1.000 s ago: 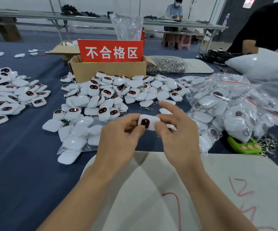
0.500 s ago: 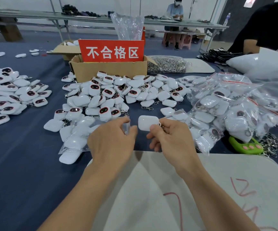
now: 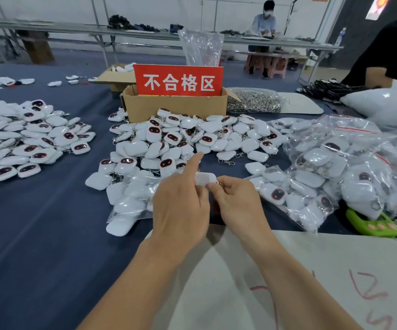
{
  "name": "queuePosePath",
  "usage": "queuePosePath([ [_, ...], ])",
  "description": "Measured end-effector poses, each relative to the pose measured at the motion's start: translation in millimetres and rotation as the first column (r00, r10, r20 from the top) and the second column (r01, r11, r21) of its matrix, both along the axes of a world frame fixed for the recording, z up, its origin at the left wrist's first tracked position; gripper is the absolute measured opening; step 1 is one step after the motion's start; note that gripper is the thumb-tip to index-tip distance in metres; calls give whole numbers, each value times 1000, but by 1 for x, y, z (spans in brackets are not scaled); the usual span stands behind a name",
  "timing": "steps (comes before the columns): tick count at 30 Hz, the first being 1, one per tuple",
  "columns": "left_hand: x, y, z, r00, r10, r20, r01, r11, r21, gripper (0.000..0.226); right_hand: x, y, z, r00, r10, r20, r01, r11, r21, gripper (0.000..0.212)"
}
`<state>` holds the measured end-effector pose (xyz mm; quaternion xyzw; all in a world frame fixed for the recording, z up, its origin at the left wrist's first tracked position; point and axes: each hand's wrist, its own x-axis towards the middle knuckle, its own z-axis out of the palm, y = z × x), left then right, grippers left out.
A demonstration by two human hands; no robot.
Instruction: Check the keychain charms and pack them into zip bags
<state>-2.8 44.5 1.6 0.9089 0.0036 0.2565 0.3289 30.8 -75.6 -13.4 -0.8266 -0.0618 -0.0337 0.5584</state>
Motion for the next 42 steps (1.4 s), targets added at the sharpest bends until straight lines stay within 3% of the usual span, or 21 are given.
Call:
queuePosePath([
  [4,-3,0,1,990,-80,118,87,994,-59,61,2,18,6,992,113,46,-104,981,-166,23],
  [7,-4,3,5,982,-72,176,103,980,-172,60,5,31,16,961,275,22,-250,902,-352,28],
  [8,-4,4,7,980,-54,193,98,970,-223,59,7,31,19,935,353,-19,-338,879,-337,24],
  [10,-3,7,8,977,-3,213,70,950,-306,57,7,25,24,903,422,-77,-426,903,-54,21],
  [12,-1,7,9,977,63,205,14,935,-355,56,16,10,26,982,189,-28,-177,955,239,14],
  [13,0,6,9,978,87,191,-9,927,-375,55,24,0,25,999,-31,16,26,968,251,16],
  [14,0,5,8,981,94,172,-20,921,-389,55,33,-12,24,971,-226,80,213,966,146,17],
  [15,0,4,8,985,81,151,-16,919,-394,55,43,-23,23,933,-321,164,336,939,-73,16],
  [17,0,2,6,995,25,101,14,929,-369,54,59,-41,23,928,-274,253,373,696,-613,21],
  [19,0,1,1,999,-29,40,40,953,-301,52,69,-48,23,963,-212,166,247,454,-856,30],
  [23,4,1,-9,987,-107,-116,93,989,-116,53,70,-46,20,984,-2,178,175,193,-965,26],
  [26,4,0,-13,972,-102,-211,118,991,60,50,50,-36,22,962,184,200,181,113,-977,17],
  [28,5,-1,-13,977,-73,-200,91,992,82,50,30,-26,18,907,336,254,192,207,-959,12],
  [29,5,-2,-12,983,-68,-173,78,996,53,52,18,-21,15,882,357,307,179,348,-920,10],
  [31,7,-3,-12,991,-106,-85,103,994,-39,49,-3,-16,9,912,225,342,90,703,-705,18],
  [33,7,-3,-12,986,-166,-9,164,980,-115,40,-15,-18,4,975,73,211,20,914,-406,24],
  [35,5,-5,-11,978,-206,-17,199,960,-196,31,-21,-24,3,993,-6,120,23,990,-138,26],
  [38,5,-9,-10,975,-219,-30,197,921,-337,25,-24,-31,8,994,-5,-113,32,972,231,24],
  [42,9,-9,-7,979,-201,-23,157,828,-538,23,-19,-35,11,973,76,-218,23,907,420,11],
])
